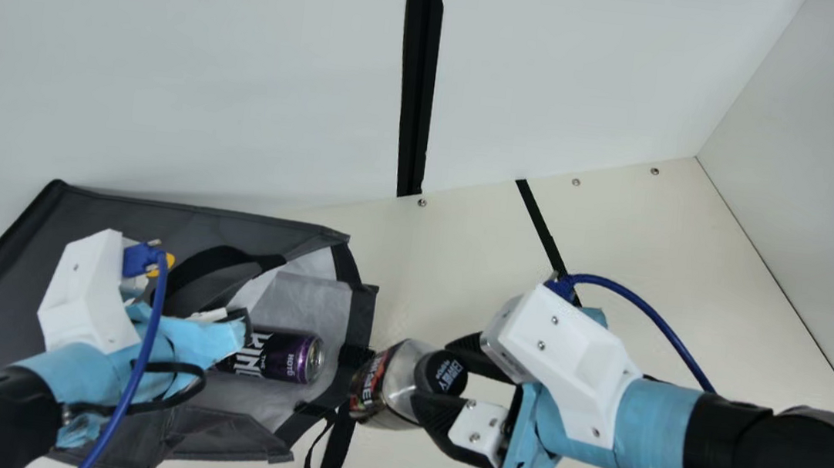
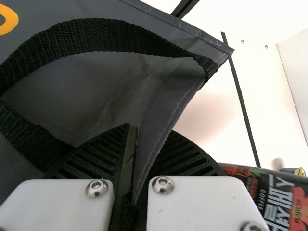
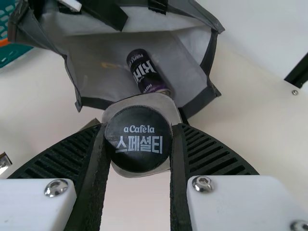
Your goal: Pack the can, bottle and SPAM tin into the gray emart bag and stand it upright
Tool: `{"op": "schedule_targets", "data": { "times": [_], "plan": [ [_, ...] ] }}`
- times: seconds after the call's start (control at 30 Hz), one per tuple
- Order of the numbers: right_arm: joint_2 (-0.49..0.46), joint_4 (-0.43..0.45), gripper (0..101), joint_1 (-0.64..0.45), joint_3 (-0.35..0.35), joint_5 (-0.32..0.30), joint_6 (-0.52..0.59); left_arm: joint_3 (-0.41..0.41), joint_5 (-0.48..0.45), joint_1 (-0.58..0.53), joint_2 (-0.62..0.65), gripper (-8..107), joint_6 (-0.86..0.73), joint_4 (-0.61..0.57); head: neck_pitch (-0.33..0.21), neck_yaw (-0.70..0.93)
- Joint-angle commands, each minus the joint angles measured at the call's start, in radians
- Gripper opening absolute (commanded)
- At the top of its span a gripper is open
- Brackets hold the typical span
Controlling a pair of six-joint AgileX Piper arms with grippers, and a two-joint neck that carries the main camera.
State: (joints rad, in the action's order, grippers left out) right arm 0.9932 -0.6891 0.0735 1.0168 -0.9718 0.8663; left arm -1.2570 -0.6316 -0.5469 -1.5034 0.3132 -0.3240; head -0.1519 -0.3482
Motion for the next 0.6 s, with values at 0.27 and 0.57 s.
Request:
{"op": "schedule_targets", "data": {
  "times": [0.27,0.57],
  "plan": [
    [0.069,-0.14,0,0.043,-0.052,0.129,0.122,0.0,0.0,0.0,0.0,-8,0.0,0.0,-0.023,-0.001],
    [0.16,-0.241,0,0.094,-0.063,0.224,0.216,0.0,0.0,0.0,0.0,-8,0.0,0.0,-0.023,-0.001]
  ]
}}
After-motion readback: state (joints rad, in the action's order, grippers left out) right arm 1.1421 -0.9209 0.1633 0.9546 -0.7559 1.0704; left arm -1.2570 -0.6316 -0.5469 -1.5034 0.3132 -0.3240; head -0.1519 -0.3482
